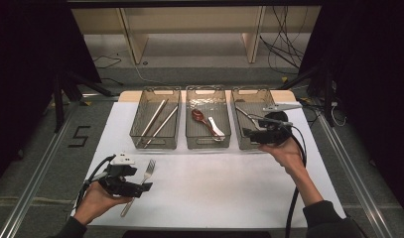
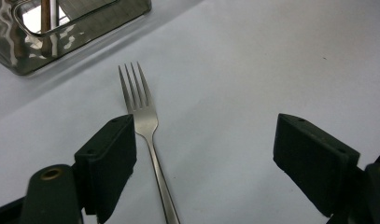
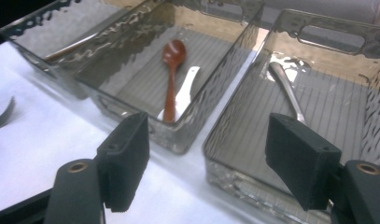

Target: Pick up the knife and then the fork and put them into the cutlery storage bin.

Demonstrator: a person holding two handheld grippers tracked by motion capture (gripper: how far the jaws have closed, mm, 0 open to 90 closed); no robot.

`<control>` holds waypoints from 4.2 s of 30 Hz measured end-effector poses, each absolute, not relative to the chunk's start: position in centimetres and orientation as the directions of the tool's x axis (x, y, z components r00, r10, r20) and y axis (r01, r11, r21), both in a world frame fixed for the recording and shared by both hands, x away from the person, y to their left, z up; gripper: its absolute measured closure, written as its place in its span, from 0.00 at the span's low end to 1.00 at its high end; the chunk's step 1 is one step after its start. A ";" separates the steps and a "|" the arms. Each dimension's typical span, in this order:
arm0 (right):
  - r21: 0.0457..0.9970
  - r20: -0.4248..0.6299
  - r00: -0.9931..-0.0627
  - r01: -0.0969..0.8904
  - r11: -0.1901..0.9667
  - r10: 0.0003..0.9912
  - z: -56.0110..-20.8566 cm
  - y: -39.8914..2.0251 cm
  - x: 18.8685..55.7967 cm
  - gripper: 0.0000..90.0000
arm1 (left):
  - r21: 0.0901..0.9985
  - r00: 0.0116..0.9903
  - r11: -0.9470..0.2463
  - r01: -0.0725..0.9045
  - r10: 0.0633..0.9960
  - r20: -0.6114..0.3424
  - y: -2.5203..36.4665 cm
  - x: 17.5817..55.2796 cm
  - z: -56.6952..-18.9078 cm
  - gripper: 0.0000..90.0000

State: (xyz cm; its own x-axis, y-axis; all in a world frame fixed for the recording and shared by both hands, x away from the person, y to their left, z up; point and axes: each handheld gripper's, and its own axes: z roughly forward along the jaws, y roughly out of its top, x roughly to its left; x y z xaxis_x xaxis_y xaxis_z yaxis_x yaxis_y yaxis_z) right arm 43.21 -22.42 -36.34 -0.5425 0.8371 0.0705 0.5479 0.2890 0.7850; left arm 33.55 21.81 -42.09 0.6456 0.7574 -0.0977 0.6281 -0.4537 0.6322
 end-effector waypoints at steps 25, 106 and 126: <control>0.839 0.122 -0.656 0.470 0.276 0.745 -38.7 -21.4 35.2 0.28 | 0.603 0.640 -0.466 0.648 0.762 -0.099 21.9 33.8 -42.6 0.23; 0.818 0.118 -0.705 0.468 0.334 0.700 -40.1 -20.3 31.9 0.29 | 0.208 0.667 -0.647 0.733 0.744 -0.034 21.0 36.5 -46.1 0.91; 0.820 0.121 -0.714 0.463 0.335 0.690 -40.0 -20.0 31.9 0.29 | 0.300 0.720 -0.669 0.680 0.687 -0.100 20.0 35.8 -44.4 0.92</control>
State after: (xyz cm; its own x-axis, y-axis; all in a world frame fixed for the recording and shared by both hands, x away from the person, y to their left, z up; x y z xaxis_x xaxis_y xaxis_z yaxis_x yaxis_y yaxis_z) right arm 31.86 -19.96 -40.04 -0.7135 0.6900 0.1212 0.4635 0.3352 0.8203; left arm 35.84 20.01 -44.36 0.7200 0.6867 -0.1004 0.6800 -0.6692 0.2998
